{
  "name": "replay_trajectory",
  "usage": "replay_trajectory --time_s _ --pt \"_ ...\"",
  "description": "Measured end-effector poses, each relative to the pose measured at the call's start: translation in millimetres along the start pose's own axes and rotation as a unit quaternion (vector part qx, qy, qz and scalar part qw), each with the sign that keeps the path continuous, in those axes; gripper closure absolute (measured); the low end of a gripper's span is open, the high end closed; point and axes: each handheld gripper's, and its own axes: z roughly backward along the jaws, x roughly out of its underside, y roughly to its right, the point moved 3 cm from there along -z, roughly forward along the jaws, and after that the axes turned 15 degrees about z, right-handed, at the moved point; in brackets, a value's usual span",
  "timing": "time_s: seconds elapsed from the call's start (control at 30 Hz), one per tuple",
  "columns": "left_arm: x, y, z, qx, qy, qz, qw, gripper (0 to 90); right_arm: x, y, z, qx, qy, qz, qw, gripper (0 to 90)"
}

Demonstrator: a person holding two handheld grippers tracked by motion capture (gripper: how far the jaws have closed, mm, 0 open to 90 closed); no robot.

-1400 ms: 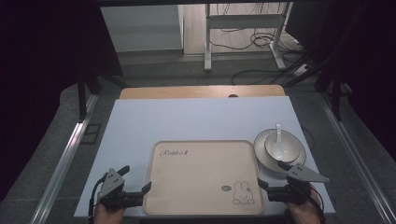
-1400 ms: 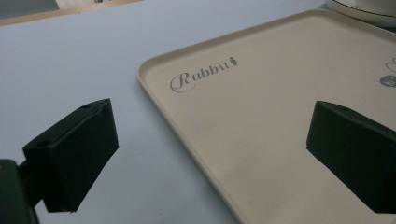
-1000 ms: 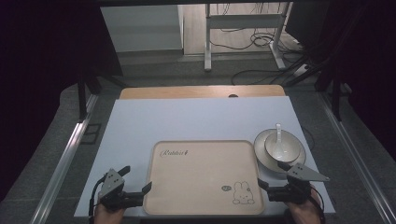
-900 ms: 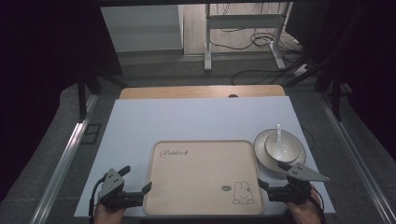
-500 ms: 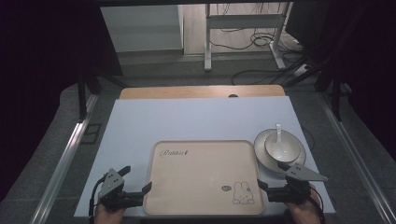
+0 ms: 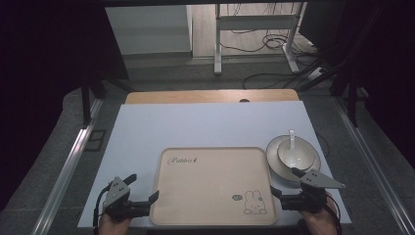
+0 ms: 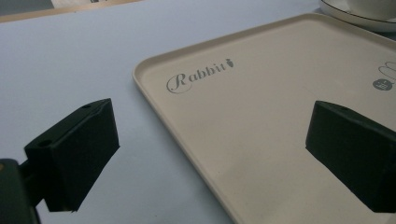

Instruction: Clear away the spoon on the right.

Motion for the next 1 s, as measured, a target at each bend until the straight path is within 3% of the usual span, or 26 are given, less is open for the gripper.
replay_trajectory --time_s 0.3,1.0 --pt "0.2 0.6 -0.4 -0.001 -0.001 0.000 1.0000 2.5 -1.4 7.9 0.4 0.018 -0.018 -0.017 0.9995 0.4" --pt "0.4 0.4 -1.0 -0.003 -0.002 0.000 1.0000 2.6 -7.3 27.3 -3.9 0.031 -0.034 -0.051 0.9976 0.0"
